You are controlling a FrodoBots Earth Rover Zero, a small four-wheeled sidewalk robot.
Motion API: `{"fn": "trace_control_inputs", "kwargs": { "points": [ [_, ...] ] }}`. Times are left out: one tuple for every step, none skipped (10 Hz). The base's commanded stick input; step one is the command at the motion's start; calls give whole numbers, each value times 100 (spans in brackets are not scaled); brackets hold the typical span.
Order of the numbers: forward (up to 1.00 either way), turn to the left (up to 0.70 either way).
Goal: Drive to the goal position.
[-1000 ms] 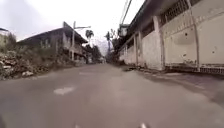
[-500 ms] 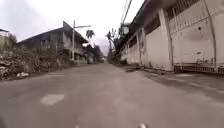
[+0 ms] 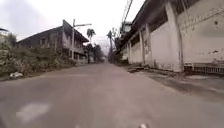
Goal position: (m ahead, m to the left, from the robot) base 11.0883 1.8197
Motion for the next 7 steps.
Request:
{"fn": "trace_control_inputs", "kwargs": {
  "points": [
    [100,0],
    [100,0],
    [100,0],
    [100,0],
    [100,0],
    [100,0],
    [100,0]
  ]
}}
